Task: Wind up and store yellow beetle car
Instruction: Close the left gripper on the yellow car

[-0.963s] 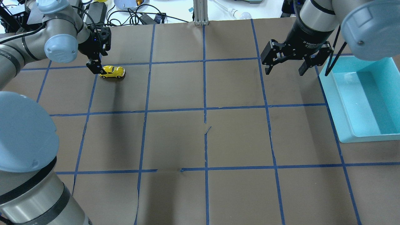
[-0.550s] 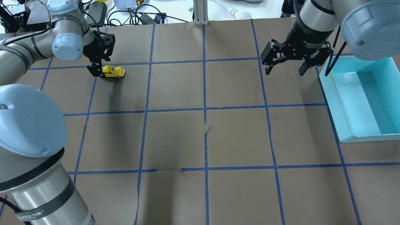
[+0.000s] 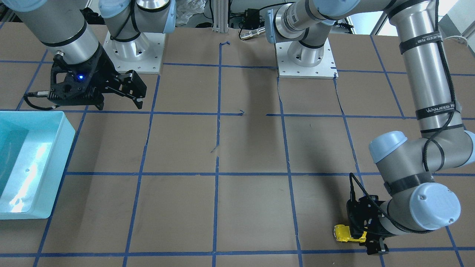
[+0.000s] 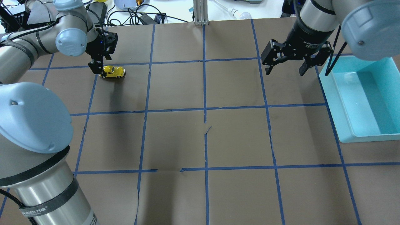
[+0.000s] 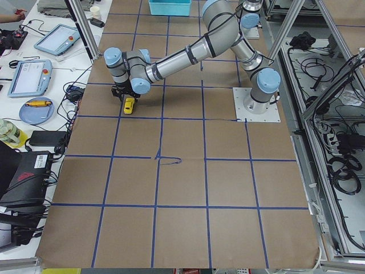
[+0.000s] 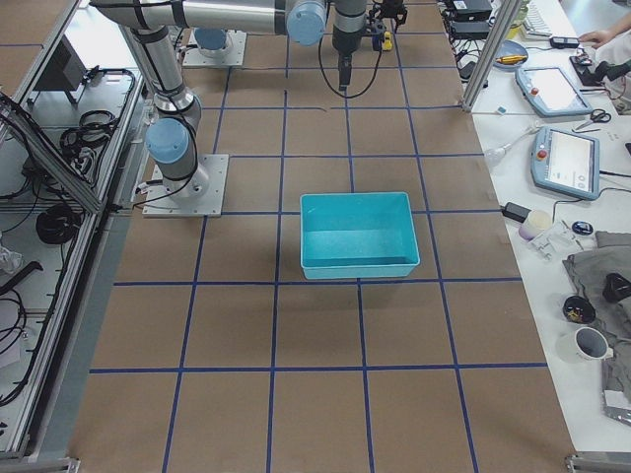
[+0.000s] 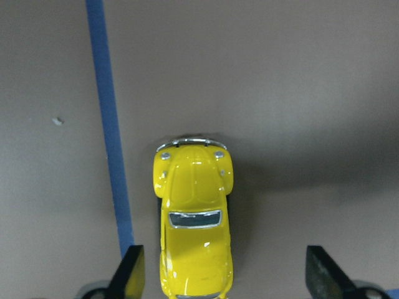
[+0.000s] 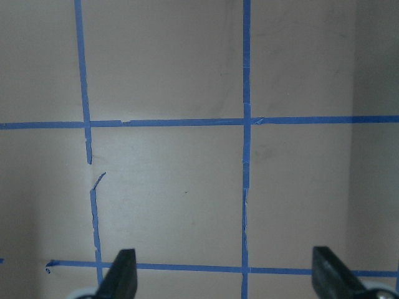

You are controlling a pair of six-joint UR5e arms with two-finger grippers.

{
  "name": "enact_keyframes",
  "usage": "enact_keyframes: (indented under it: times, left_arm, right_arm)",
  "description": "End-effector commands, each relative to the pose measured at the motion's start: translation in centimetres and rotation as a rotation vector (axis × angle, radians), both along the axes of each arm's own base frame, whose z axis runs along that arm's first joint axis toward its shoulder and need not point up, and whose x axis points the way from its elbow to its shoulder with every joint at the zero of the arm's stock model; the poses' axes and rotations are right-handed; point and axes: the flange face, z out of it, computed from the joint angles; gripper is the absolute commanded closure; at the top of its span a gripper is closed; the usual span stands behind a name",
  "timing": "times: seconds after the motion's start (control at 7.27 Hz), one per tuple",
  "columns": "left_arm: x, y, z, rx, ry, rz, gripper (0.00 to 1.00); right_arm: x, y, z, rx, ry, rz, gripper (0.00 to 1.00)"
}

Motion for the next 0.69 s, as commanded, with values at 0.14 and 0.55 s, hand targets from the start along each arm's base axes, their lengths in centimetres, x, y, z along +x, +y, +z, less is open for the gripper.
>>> enact_keyframes:
  times: [0.14, 0.55]
  left_arm:
    - [0.2, -0.9, -1.2, -0.005, 0.010, 0.017, 0.12]
    - [0.1, -1.0, -1.8, -0.003, 0.011, 0.010, 0.17]
  right_arm:
    - [0.0, 0.4, 1.1, -0.011, 0.006, -0.003, 0.00]
    - [-0.7, 0.9, -0.2, 0.080, 0.018, -0.003, 0.00]
